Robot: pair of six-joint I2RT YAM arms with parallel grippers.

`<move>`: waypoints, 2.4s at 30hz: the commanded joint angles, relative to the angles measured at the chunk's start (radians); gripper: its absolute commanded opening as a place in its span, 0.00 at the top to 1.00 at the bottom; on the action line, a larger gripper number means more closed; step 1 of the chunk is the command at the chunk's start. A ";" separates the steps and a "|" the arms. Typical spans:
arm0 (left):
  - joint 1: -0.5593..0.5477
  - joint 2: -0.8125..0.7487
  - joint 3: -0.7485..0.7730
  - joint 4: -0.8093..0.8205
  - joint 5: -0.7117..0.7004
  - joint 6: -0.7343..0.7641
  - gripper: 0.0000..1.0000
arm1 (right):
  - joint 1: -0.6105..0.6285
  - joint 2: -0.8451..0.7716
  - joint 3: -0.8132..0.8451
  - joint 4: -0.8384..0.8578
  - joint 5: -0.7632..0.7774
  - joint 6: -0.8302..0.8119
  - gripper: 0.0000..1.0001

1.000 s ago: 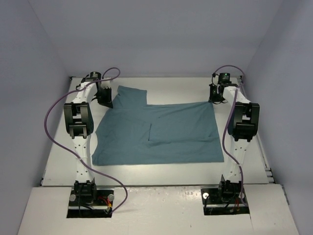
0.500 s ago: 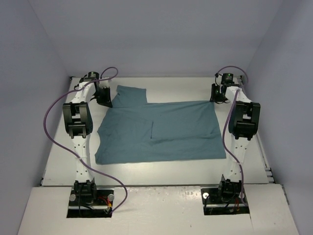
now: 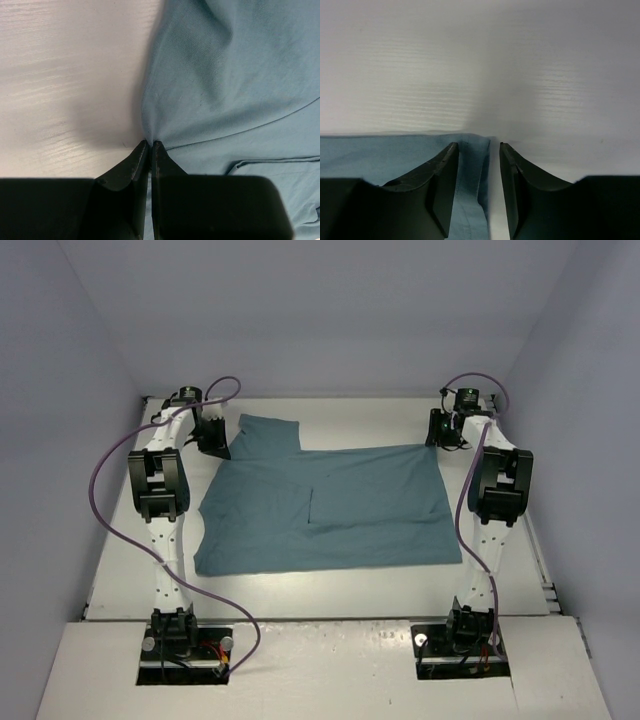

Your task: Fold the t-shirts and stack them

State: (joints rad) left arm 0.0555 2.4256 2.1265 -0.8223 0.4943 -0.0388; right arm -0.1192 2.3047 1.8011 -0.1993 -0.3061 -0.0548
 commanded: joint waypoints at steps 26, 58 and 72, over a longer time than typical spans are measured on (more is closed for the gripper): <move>0.017 -0.047 0.079 -0.002 0.074 0.011 1.00 | -0.012 -0.021 0.138 0.006 -0.110 -0.043 1.00; 0.036 -0.370 -0.190 0.087 0.125 0.027 1.00 | -0.036 -0.394 -0.171 0.011 -0.126 -0.056 1.00; 0.039 -0.519 -0.390 0.141 0.114 -0.012 1.00 | -0.043 -0.566 -0.372 0.018 -0.099 -0.005 1.00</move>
State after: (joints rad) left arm 0.0818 2.0187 1.7664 -0.7264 0.6022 -0.0383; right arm -0.1543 1.8431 1.4769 -0.2116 -0.4244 -0.0845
